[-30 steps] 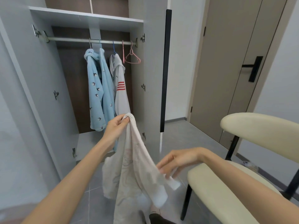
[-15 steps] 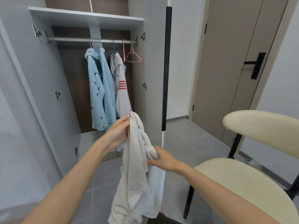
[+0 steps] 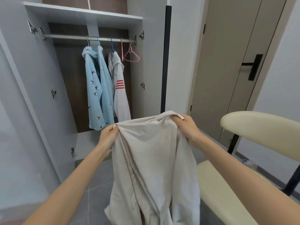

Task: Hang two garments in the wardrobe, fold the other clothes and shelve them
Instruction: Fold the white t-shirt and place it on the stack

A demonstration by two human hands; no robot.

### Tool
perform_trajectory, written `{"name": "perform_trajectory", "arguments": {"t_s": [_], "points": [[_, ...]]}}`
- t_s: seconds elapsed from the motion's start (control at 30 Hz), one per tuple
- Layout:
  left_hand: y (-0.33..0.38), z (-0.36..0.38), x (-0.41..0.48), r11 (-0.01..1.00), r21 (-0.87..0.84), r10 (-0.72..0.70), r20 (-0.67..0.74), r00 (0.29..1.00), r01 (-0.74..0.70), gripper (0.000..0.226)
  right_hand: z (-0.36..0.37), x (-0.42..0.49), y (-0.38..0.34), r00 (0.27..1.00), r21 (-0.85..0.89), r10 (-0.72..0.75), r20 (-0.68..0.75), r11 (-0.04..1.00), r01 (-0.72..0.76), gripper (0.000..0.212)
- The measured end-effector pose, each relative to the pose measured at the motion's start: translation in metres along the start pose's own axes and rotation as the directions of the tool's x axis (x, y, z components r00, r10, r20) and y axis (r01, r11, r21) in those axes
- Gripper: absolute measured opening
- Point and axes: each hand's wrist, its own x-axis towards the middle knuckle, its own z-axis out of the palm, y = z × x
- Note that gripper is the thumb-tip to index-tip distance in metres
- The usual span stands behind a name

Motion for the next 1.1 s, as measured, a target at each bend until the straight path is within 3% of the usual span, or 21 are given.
{"name": "perform_trajectory", "arguments": {"t_s": [0.17, 0.33, 0.43, 0.53, 0.67, 0.83, 1.0, 1.1], "points": [[-0.002, 0.008, 0.001, 0.996, 0.064, 0.064, -0.05, 0.997, -0.06, 0.022, -0.003, -0.004, -0.017, 0.996, 0.024, 0.038, 0.078, 0.999, -0.04, 0.025], [0.001, 0.005, -0.005, 0.928, 0.25, 0.272, 0.053, 0.961, -0.276, 0.019, -0.009, 0.007, -0.009, 0.988, 0.106, 0.104, -0.11, 0.99, -0.092, 0.019], [0.015, 0.014, -0.01, 0.861, 0.341, 0.33, 0.187, 0.925, -0.376, 0.019, -0.011, 0.012, 0.007, 0.988, -0.14, 0.039, -0.146, 0.988, -0.06, 0.014], [0.034, 0.033, -0.016, 0.851, 0.341, 0.311, 0.286, 0.906, -0.399, 0.022, -0.003, 0.006, 0.022, 0.999, -0.382, 0.007, -0.039, 0.924, -0.021, 0.026], [0.046, 0.059, -0.019, 0.941, 0.235, 0.187, 0.235, 0.954, -0.243, 0.025, 0.018, -0.017, 0.03, 0.995, -0.292, -0.043, 0.091, 0.954, 0.068, 0.039], [0.054, 0.071, -0.015, 0.995, -0.091, 0.044, 0.175, 0.984, -0.029, 0.018, 0.038, -0.051, 0.064, 0.982, -0.261, 0.011, 0.188, 0.964, 0.04, 0.041], [0.071, 0.072, -0.012, 0.874, -0.469, -0.016, 0.23, 0.973, 0.125, 0.009, 0.06, -0.065, 0.089, 0.929, -0.363, 0.04, 0.367, 0.926, 0.103, 0.023], [0.073, 0.067, -0.007, 0.822, -0.558, 0.019, 0.228, 0.973, 0.115, 0.021, 0.061, -0.057, 0.078, 0.953, -0.414, -0.088, 0.291, 0.886, 0.209, 0.041]]}}
